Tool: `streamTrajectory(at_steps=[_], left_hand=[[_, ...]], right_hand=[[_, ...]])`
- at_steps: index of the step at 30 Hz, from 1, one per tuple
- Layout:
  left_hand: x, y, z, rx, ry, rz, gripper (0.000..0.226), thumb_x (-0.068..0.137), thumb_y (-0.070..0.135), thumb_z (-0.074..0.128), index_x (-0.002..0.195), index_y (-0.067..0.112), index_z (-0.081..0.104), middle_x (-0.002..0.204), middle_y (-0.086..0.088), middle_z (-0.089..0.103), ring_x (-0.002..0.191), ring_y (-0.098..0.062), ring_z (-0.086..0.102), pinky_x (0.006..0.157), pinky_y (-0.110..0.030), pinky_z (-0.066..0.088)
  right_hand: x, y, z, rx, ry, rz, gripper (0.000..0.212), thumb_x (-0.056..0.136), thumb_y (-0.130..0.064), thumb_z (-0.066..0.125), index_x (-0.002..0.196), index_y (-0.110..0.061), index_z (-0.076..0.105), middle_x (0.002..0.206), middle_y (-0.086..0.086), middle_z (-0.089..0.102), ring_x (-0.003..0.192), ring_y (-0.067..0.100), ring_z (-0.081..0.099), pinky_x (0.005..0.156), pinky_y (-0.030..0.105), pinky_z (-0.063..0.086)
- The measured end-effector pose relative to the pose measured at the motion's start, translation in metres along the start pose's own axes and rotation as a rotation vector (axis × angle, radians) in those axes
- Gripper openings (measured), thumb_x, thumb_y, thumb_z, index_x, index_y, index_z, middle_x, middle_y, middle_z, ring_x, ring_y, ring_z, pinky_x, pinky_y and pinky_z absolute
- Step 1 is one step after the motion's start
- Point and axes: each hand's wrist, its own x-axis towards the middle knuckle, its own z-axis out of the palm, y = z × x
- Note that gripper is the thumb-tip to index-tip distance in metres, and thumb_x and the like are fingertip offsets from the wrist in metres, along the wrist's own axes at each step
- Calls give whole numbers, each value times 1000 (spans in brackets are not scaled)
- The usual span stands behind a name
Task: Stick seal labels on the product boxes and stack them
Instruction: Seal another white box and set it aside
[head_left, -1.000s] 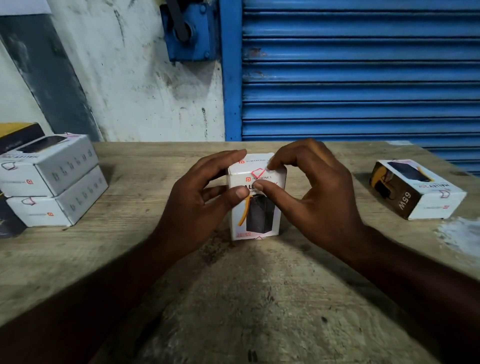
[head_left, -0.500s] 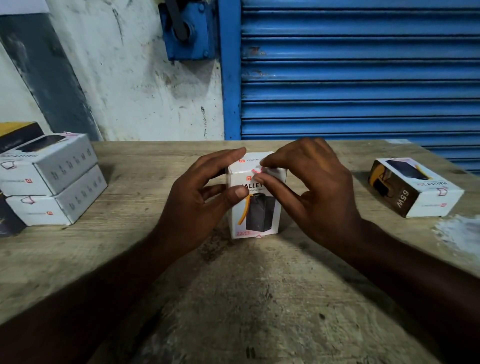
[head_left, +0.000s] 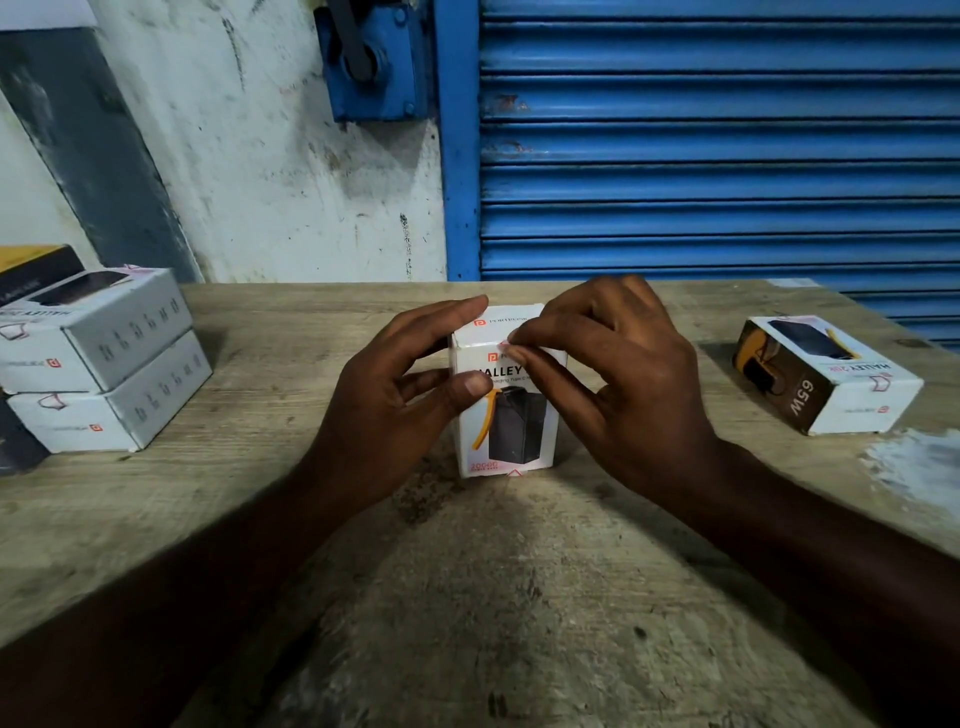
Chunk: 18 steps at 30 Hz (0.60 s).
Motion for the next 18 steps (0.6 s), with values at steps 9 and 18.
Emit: streamTrajectory(at_steps=[9, 18], left_hand=[[0, 1, 0, -2, -15, 20, 51, 85, 31, 67, 135, 30, 56, 140, 2, 55, 131, -13, 54, 96, -23, 52], [0, 0, 0, 22, -28, 24, 52, 86, 33, 66, 136, 27, 55, 140, 2, 55, 131, -15, 55, 94, -24, 54]], right_hand=[[0, -3, 1, 91, 13, 105, 7, 94, -14, 73, 99, -10, 76, 89, 3, 64, 87, 19, 55, 80, 25, 38], [0, -5, 3, 197, 46, 188, 6, 94, -14, 72, 95, -10, 75, 84, 5, 64, 83, 24, 58, 76, 37, 44]])
